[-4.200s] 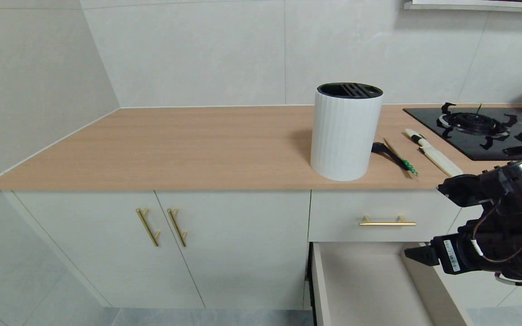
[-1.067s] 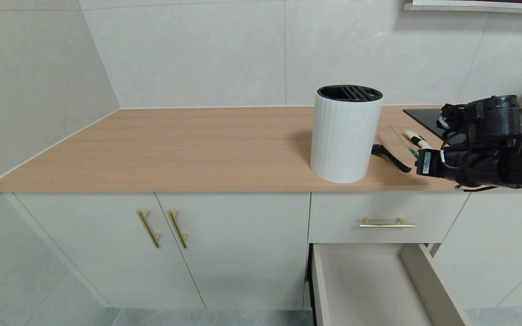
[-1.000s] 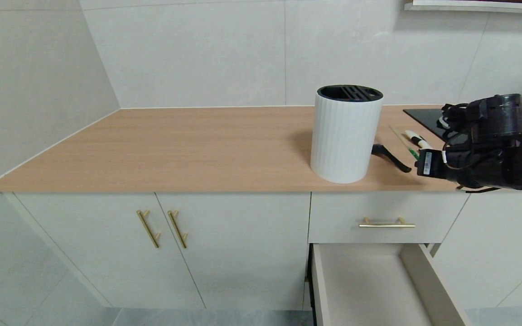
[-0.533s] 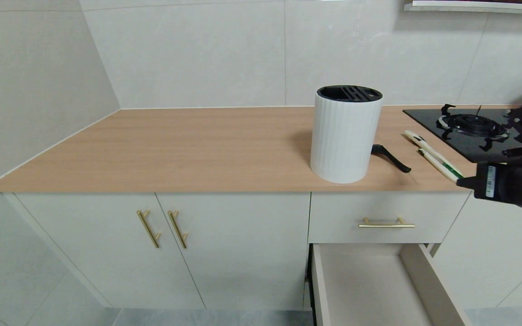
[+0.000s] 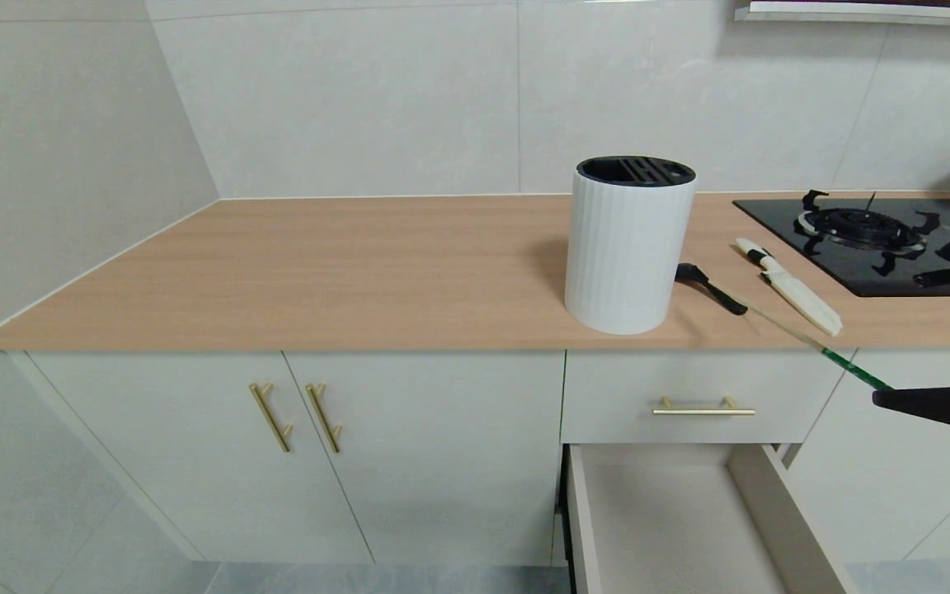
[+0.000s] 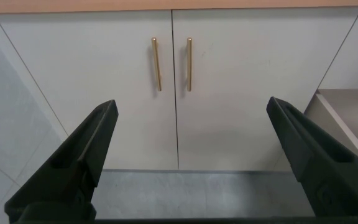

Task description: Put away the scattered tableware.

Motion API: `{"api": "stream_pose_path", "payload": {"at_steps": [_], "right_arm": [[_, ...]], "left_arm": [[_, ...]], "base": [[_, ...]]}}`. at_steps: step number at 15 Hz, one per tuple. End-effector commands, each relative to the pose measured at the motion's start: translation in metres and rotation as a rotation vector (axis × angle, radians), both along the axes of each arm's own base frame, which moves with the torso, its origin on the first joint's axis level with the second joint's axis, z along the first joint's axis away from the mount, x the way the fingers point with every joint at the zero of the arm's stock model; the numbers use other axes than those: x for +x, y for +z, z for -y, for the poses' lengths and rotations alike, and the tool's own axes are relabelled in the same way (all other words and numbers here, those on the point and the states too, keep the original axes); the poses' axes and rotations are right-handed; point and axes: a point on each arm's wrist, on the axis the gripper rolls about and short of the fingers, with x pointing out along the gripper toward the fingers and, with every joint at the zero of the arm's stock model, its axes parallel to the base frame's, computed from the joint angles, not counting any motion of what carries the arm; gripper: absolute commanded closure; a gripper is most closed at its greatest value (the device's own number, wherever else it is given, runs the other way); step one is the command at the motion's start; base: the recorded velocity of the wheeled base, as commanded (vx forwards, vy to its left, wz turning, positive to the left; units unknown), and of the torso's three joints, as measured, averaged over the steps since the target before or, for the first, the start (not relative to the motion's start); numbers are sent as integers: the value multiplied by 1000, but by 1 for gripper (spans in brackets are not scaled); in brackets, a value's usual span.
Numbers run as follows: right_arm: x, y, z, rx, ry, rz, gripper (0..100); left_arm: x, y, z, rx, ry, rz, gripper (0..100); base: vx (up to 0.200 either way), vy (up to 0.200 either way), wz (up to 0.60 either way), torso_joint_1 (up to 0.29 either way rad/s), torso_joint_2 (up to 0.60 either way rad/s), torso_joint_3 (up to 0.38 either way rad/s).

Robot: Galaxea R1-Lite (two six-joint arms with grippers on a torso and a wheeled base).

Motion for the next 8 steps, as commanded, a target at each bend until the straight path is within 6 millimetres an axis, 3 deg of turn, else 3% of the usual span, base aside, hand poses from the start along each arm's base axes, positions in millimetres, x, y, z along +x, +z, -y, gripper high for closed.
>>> {"api": "stream_pose_path", "payload": {"at_steps": [1, 8], "right_arm": [[-4, -2, -2, -1, 23, 1, 100], [-18, -15, -21, -19, 179, -38, 100]], "left_arm": [[0, 0, 0, 0, 1, 0, 0], [0, 0, 0, 0, 1, 0, 0]], "base": [[0, 0, 0, 0, 0, 0], [0, 0, 0, 0, 0, 0]]}}
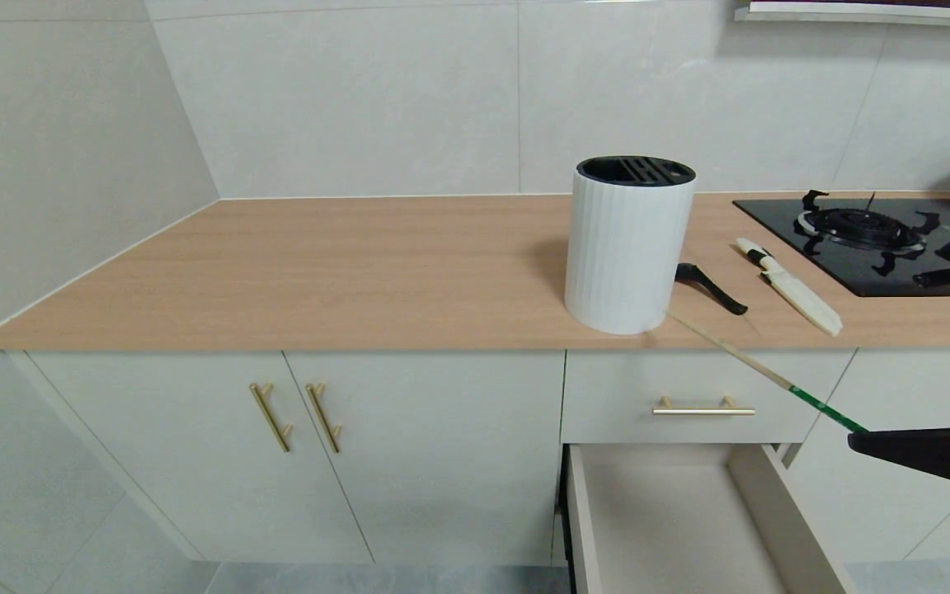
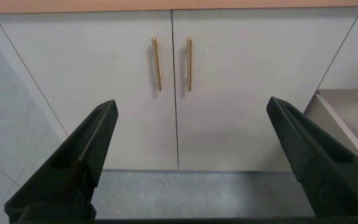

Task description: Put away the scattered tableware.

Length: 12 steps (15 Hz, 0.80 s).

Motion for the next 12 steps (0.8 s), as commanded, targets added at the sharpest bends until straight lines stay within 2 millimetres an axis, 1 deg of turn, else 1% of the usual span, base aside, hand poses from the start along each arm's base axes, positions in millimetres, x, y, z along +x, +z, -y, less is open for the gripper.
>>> {"api": "stream_pose_path", "payload": {"at_steps": [1, 4, 8, 12], "right_arm": [[-3, -6, -5, -11, 42, -20, 100], [-4, -11, -6, -37, 66, -29, 100], [-2, -17, -8, -56, 81, -50, 100], [4, -27, -11, -92, 93, -87, 100]], "left_arm": [[0, 0, 0, 0, 1, 0, 0], [0, 0, 0, 0, 1, 0, 0], [0, 0, 0, 0, 1, 0, 0], [0, 0, 0, 0, 1, 0, 0]], "base": [[0, 0, 0, -95, 188, 119], [0, 0, 0, -173, 380, 219], [0, 0, 0, -191, 464, 262], [0, 0, 0, -179, 471, 283]]}}
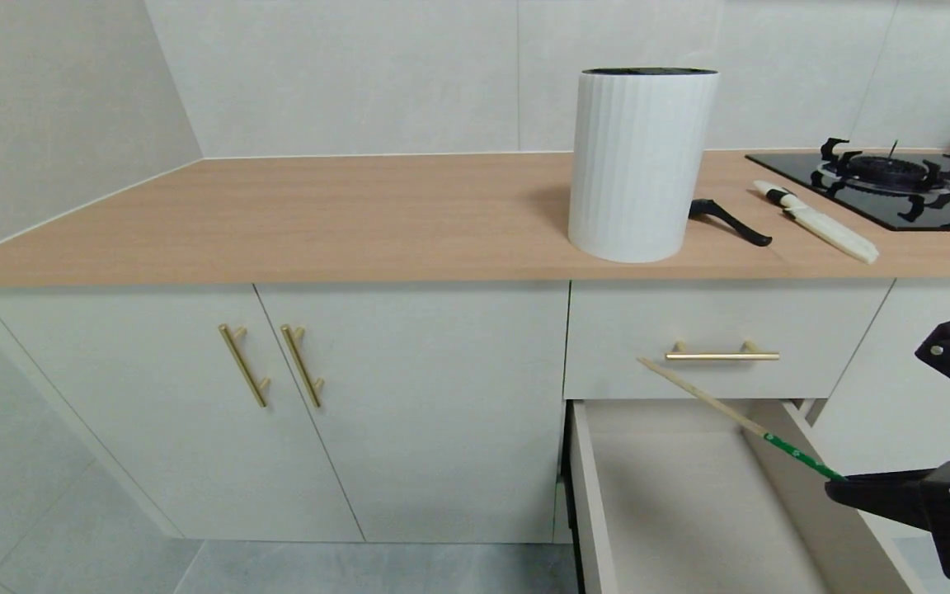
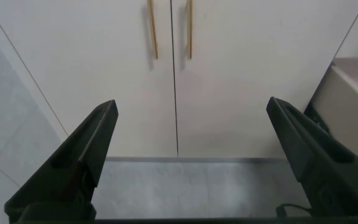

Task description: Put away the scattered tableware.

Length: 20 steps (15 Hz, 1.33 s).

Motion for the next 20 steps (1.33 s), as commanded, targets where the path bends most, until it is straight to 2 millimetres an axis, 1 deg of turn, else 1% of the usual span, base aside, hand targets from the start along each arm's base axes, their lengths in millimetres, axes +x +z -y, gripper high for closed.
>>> {"api": "stream_pose_path", "payload": {"at_steps": [1, 5, 8, 12, 14, 17, 18, 19, 20], "right_arm": [[5, -6, -3, -17, 1, -31, 100], [11, -14, -6, -31, 1, -57, 100], [18, -24, -10, -36, 1, -66, 100], [35, -42, -19, -85, -5, -151, 100], [50, -52, -25, -101, -17, -192, 100], [88, -82, -38, -112, -115, -334, 100], [90, -83, -38, -111, -120, -338, 100], [112, -105, -40, -110, -192, -394, 100], [122, -117, -43, -104, -213, -396, 100]], "left_arm": [[0, 0, 0, 0, 1, 0, 0], [0, 0, 0, 0, 1, 0, 0], [0, 0, 0, 0, 1, 0, 0], [0, 0, 0, 0, 1, 0, 0], [0, 0, 0, 0, 1, 0, 0], [0, 0, 0, 0, 1, 0, 0], [0, 0, 0, 0, 1, 0, 0], [0, 0, 0, 0, 1, 0, 0], [0, 0, 0, 0, 1, 0, 0]], "base": [[0, 0, 0, -168, 461, 290], [0, 0, 0, -145, 428, 282], [0, 0, 0, -43, 129, 67], [0, 0, 0, 0, 0, 0], [0, 0, 0, 0, 0, 0], [0, 0, 0, 0, 0, 0], [0, 0, 0, 0, 0, 0], [0, 0, 0, 0, 0, 0], [0, 0, 0, 0, 0, 0]]}}
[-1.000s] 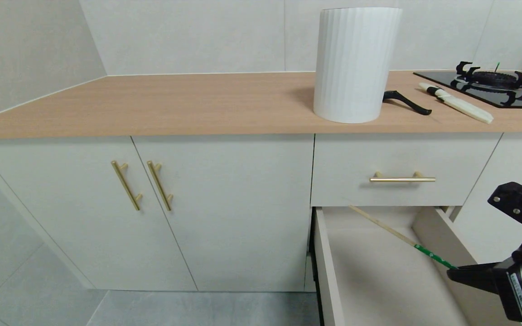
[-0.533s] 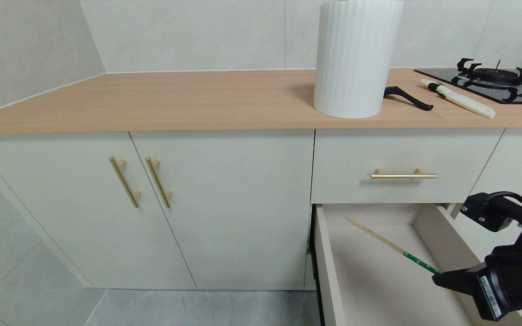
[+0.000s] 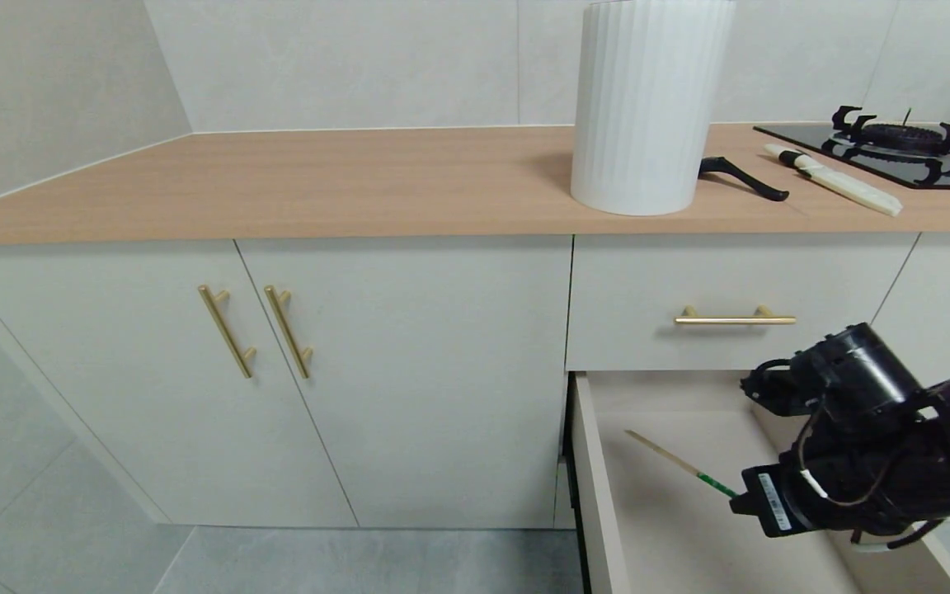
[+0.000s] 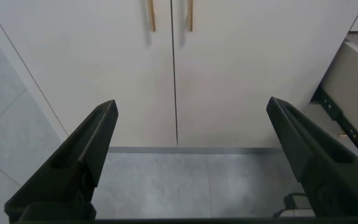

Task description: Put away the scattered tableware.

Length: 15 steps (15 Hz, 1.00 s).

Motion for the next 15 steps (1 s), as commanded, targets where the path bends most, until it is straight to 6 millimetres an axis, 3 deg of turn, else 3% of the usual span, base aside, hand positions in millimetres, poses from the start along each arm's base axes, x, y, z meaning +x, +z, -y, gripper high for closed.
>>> {"api": "stream_pose_path", "payload": {"at_steps": [1, 2, 5, 15], "right_arm": [[30, -40, -7, -27, -69, -90, 100], [41, -59, -11, -24, -122, -105, 100], [50, -87, -16, -51, -128, -149, 100], [43, -132, -42, -118, -49, -248, 100]], "left_arm": [[0, 0, 0, 0, 1, 0, 0], [0, 0, 0, 0, 1, 0, 0], [0, 0, 0, 0, 1, 0, 0], [0, 0, 0, 0, 1, 0, 0]], "base": [[0, 0, 0, 0, 0, 0], [0, 0, 0, 0, 0, 0], [0, 0, 0, 0, 0, 0], [0, 0, 0, 0, 0, 0]]}}
